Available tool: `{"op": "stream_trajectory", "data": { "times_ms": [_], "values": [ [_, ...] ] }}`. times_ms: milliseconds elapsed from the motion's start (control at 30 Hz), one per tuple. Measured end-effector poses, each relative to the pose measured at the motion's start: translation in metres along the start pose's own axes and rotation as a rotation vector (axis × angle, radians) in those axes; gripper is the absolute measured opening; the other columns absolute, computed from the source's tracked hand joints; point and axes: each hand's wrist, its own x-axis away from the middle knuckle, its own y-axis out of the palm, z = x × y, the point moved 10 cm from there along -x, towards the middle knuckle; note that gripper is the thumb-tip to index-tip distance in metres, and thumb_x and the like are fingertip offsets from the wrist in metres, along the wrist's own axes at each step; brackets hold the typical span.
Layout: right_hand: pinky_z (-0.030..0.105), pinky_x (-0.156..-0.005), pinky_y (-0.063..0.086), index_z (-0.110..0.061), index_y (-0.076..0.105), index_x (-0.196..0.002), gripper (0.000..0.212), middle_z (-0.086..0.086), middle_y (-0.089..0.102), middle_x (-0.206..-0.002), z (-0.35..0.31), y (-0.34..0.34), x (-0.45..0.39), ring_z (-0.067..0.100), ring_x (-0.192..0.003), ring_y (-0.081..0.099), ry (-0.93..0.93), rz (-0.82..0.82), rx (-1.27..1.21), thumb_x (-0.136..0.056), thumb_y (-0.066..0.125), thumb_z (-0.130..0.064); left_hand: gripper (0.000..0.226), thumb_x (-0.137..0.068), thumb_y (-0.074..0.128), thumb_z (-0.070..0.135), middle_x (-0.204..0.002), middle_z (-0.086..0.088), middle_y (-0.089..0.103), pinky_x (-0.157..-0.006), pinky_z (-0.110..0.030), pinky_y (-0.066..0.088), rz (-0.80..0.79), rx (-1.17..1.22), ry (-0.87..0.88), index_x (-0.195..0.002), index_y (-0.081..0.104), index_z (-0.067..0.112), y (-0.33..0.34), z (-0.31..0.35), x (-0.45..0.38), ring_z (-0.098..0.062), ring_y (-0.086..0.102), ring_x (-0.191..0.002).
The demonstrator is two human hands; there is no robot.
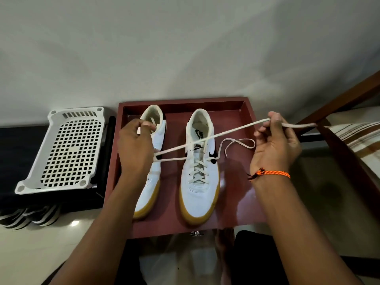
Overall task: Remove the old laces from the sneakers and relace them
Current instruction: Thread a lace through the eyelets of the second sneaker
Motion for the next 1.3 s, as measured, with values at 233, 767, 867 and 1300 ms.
{"op": "stream_trajectory", "data": {
  "times_ms": [233,767,867,1300],
  "values": [
    [0.024,-0.057,0.050,0.001,0.072,-0.098,0.011,0.007,0.063,-0.073,0.033,0.060,0.046,0.015,-0.063,0.058,0.234,-0.513,0.241,-0.101,0.064,-0.004,0.025,-0.109,0.049,0.007,-0.101,0.007,0.074,-0.085,-0.024,0.053,-0.267,-0.029,0.363,-0.109,0.072,0.016,0.053,0.043,0.034,-0.010,0.070,-0.097],
    [0.030,-0.054,0.053,0.008,0.074,-0.094,0.008,0.007,0.065,-0.065,0.028,0.038,0.026,0.015,-0.054,0.057,0.101,-0.357,0.597,-0.095,0.067,0.004,0.021,-0.107,0.058,0.003,-0.068,-0.015,0.059,-0.064,-0.031,0.051,-0.623,0.269,0.141,-0.127,0.062,0.008,0.078,0.031,0.039,-0.022,0.056,-0.062],
    [0.029,-0.054,0.045,-0.003,0.075,-0.071,0.015,0.011,0.059,-0.057,0.031,0.025,0.014,0.012,-0.052,0.050,0.056,-0.464,1.115,-0.084,0.069,-0.008,0.014,-0.100,0.072,0.017,-0.068,0.006,0.063,-0.066,-0.032,0.049,-0.631,-0.053,0.335,-0.111,0.073,0.026,0.085,0.030,0.047,-0.017,0.056,-0.061],
    [0.018,-0.049,0.043,-0.014,0.055,-0.076,0.028,0.015,0.060,-0.082,0.081,-0.031,0.040,0.027,-0.066,0.053,0.359,-0.433,1.555,-0.104,0.050,-0.013,0.014,-0.102,0.068,0.024,-0.101,0.014,0.051,-0.073,-0.037,0.053,-0.428,-0.474,0.595,-0.111,0.075,0.033,0.109,0.024,0.066,-0.015,0.054,-0.100]
  ]
}}
